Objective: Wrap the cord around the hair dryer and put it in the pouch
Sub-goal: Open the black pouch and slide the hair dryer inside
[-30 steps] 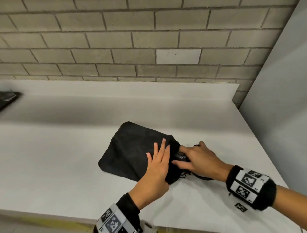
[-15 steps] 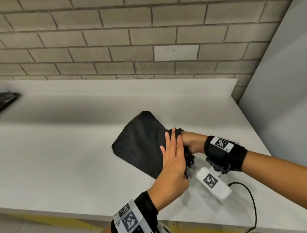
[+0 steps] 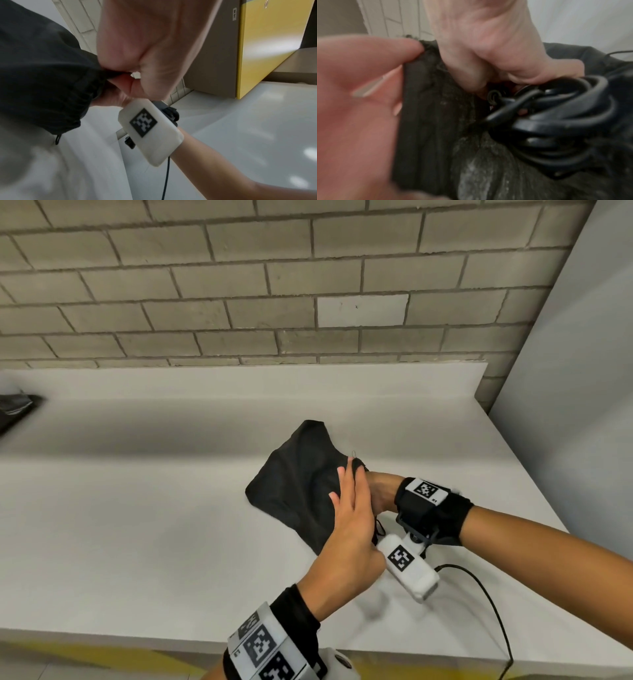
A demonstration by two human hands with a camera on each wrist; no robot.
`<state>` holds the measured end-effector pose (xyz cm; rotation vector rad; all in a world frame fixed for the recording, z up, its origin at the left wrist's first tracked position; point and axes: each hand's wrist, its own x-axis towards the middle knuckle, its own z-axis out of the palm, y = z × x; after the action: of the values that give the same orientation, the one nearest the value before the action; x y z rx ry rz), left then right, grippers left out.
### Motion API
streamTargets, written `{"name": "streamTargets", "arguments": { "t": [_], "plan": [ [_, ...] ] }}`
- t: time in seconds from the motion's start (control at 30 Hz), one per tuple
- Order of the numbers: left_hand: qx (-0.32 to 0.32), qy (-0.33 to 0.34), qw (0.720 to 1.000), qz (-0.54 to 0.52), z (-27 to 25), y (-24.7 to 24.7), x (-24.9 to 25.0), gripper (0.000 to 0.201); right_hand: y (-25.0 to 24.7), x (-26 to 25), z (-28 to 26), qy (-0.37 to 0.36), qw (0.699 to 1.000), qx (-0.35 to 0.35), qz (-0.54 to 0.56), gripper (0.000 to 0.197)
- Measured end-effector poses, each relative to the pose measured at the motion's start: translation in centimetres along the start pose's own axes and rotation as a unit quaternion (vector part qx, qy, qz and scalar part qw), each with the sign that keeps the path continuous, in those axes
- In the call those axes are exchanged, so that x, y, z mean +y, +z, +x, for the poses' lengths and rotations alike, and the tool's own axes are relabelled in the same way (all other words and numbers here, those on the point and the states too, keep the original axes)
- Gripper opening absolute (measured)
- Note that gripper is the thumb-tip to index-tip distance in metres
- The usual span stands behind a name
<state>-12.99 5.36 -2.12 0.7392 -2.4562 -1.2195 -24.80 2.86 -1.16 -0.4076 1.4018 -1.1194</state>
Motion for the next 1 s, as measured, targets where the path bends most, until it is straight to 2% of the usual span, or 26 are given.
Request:
{"name": "streamTargets", "arguments": {
  "t": [0.07, 0.13, 0.17, 0.2, 0.27, 0.3, 0.33, 0.47, 0.57, 0.67, 0.77, 0.8, 0.9, 0.97, 1.0],
  "plan": [
    [-0.025, -0.018, 0.999, -0.032, -0.1, -0.6, 0.1, 0.097, 0.0, 0.2, 0.8, 0.04, 0.998, 0.0, -0.045, 0.046],
    [-0.049, -0.019, 0.998, -0.037, -0.2, -1.3, 0.4, 0.096, 0.2, -0.2, 0.2, 0.05, 0.992, -0.056, -0.098, 0.07],
    [-0.05, -0.024, 0.998, -0.034, 0.0, -1.4, 0.3, 0.096, 0.1, -0.3, 0.1, 0.05, 0.989, -0.084, -0.114, 0.072],
    [-0.051, -0.029, 0.998, -0.035, 0.1, -1.7, 0.1, 0.097, -0.4, 0.0, 0.3, 0.048, 0.983, -0.116, -0.137, 0.065],
    [-0.051, -0.039, 0.997, -0.043, 0.3, -2.5, -0.1, 0.095, -1.1, 0.5, 0.2, 0.029, 0.963, -0.172, -0.208, 0.033],
    [-0.052, -0.042, 0.997, -0.046, 0.4, -2.9, -0.1, 0.094, -1.6, 0.9, 0.1, 0.017, 0.945, -0.182, -0.271, 0.021],
    [-0.055, -0.044, 0.996, -0.048, 0.6, -3.2, -0.1, 0.093, -2.1, 1.4, 0.3, 0.012, 0.925, -0.181, -0.335, 0.018],
    [-0.072, -0.053, 0.996, -0.021, 0.6, -3.8, -0.4, 0.091, -3.5, 2.7, 1.3, -0.037, 0.833, -0.088, -0.545, 0.008],
    [-0.102, -0.05, 0.993, -0.005, 0.2, -3.2, -0.5, 0.091, -3.5, 2.8, 1.2, -0.054, 0.773, -0.028, -0.631, 0.034],
    [-0.128, -0.047, 0.991, -0.008, 0.3, -2.6, -0.2, 0.091, -3.4, 3.1, 1.5, -0.064, 0.737, 0.032, -0.672, 0.038],
    [-0.123, -0.039, 0.992, -0.009, 0.8, -2.9, -0.1, 0.089, -3.8, 3.0, 2.1, -0.072, 0.69, 0.073, -0.716, 0.049],
    [-0.123, -0.037, 0.992, -0.012, 0.9, -3.1, -0.2, 0.088, -4.1, 3.0, 2.5, -0.082, 0.691, 0.069, -0.715, 0.049],
    [-0.13, -0.034, 0.991, -0.012, 1.0, -3.3, -0.2, 0.086, -4.7, 2.0, 2.3, -0.09, 0.755, 0.054, -0.647, 0.021],
    [-0.135, -0.031, 0.99, -0.001, 1.2, -2.8, -0.1, 0.086, -5.7, 1.3, 2.2, -0.1, 0.775, 0.066, -0.62, 0.021],
    [-0.137, -0.029, 0.99, 0.003, 1.3, -2.6, 0.0, 0.086, -6.2, 1.1, 2.1, -0.116, 0.795, 0.073, -0.59, 0.017]
  ]
}}
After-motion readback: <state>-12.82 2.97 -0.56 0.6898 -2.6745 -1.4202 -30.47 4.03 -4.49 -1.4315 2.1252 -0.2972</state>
